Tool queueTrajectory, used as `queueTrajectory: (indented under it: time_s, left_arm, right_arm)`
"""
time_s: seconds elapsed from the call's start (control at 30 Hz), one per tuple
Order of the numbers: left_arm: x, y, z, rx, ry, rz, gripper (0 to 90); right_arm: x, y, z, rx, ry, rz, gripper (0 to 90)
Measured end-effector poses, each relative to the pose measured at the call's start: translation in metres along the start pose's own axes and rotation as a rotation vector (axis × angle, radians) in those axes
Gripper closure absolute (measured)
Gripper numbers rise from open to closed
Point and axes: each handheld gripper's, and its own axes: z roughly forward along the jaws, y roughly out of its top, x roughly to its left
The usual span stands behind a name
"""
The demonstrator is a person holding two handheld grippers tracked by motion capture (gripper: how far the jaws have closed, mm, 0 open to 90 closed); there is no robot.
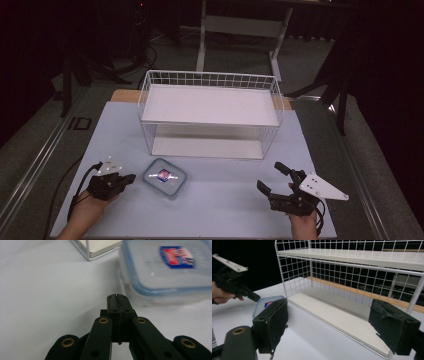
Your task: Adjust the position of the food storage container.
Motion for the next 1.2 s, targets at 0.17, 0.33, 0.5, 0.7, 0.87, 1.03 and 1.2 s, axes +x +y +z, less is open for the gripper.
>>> queueTrajectory:
  time_s: [0.17,0.33,0.5,0.7,0.87,1.03,1.2]
  left_arm:
    - [-0.003,0.005,0.015,0.025,-0.038,0.023,90.0]
    - [-0.017,0.008,0.019,0.022,-0.073,0.033,90.0]
    - [-0.036,0.011,0.023,0.022,-0.117,0.056,90.0]
    - [-0.056,0.020,0.035,0.020,-0.176,0.071,90.0]
    - [-0.083,0.032,0.052,0.027,-0.254,0.109,90.0]
    - [-0.090,0.035,0.056,0.033,-0.252,0.131,90.0]
    - [-0.085,0.038,0.055,0.028,-0.234,0.100,90.0]
  right_arm:
    - [-0.002,-0.001,0.000,0.003,0.003,0.010,16.0]
    - [-0.003,-0.001,-0.001,0.000,0.005,0.016,16.0]
    - [-0.002,-0.001,0.000,0.001,0.006,0.010,16.0]
    - [-0.002,-0.001,0.000,0.004,0.009,0.010,16.0]
    - [-0.001,-0.002,0.001,0.010,0.013,0.010,16.0]
    - [-0.002,-0.003,0.002,0.019,0.009,0.009,16.0]
    - [-0.003,-0.003,0.002,0.021,0.011,0.008,16.0]
